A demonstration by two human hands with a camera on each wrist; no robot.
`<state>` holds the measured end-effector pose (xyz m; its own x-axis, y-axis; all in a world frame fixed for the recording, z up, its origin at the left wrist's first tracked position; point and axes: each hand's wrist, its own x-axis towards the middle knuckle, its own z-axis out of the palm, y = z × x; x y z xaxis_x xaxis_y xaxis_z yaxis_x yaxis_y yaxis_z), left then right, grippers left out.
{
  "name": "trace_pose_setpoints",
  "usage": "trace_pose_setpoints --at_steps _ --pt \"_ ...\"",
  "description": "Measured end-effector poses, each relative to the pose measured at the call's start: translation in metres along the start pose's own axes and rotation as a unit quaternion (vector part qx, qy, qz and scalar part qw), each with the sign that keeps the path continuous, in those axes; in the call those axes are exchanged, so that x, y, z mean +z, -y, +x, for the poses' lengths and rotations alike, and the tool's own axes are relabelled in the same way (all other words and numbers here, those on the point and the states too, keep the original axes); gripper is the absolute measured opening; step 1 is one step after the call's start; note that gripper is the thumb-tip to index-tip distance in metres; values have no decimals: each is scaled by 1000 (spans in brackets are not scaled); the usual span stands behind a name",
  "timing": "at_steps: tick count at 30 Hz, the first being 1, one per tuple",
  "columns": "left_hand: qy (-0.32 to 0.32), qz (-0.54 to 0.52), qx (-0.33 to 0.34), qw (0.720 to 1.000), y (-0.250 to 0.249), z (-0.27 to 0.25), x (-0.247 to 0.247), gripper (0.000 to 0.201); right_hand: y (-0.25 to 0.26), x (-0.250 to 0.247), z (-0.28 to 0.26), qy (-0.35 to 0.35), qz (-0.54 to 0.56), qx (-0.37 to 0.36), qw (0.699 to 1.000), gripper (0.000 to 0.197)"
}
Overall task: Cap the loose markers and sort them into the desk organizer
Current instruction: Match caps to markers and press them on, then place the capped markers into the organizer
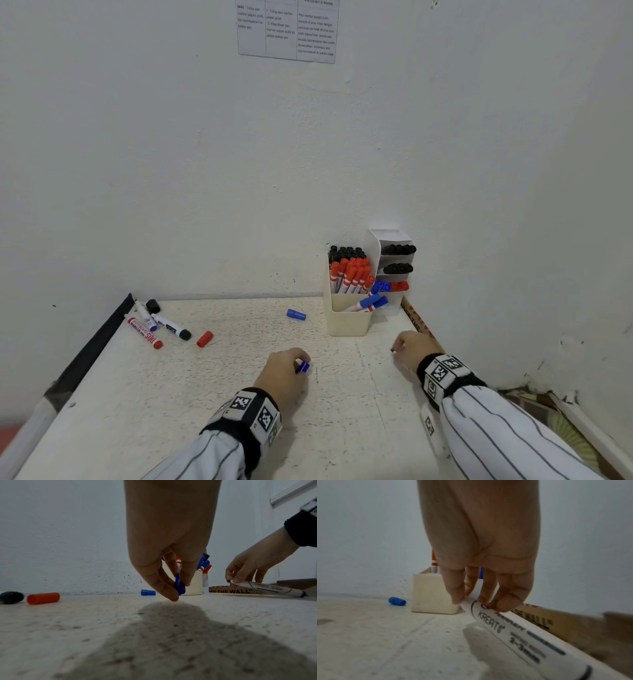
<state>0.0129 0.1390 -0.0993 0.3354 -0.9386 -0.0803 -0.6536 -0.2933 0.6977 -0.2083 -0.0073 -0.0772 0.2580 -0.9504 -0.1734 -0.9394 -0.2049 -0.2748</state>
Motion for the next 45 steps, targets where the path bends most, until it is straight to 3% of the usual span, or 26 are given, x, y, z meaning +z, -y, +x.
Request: trace_pose_setpoints --at_steps 4,7,12,20,25,32,36,41,45 --pt "-36 -30 7 999 1 -8 -13 17 36 0 -16 14 114 -92 989 6" --pt "-49 -54 10 997 6 -14 -22 23 64 2 -32 71 193 -209 956 9" --pt "-56 -34 25 998 17 -20 -32 22 106 15 -52 93 179 -329 923 11" --pt "-21 -1 75 997 27 -33 -42 20 127 23 -59 106 127 -352 921 19" --pt "-44 -20 68 996 33 -38 -46 21 136 23 -61 106 101 -366 919 20" --pt "-26 -4 78 997 35 -42 -51 22 141 28 -62 106 41 -390 914 28" --pt "-15 5 82 997 38 -44 -55 22 145 31 -65 92 20 -398 913 19" --pt "-56 -62 33 996 42 -46 -59 25 156 32 -72 66 -27 -409 910 27" --pt "-93 -127 -8 987 43 -49 -58 22 162 42 -75 85 55 -403 909 30"
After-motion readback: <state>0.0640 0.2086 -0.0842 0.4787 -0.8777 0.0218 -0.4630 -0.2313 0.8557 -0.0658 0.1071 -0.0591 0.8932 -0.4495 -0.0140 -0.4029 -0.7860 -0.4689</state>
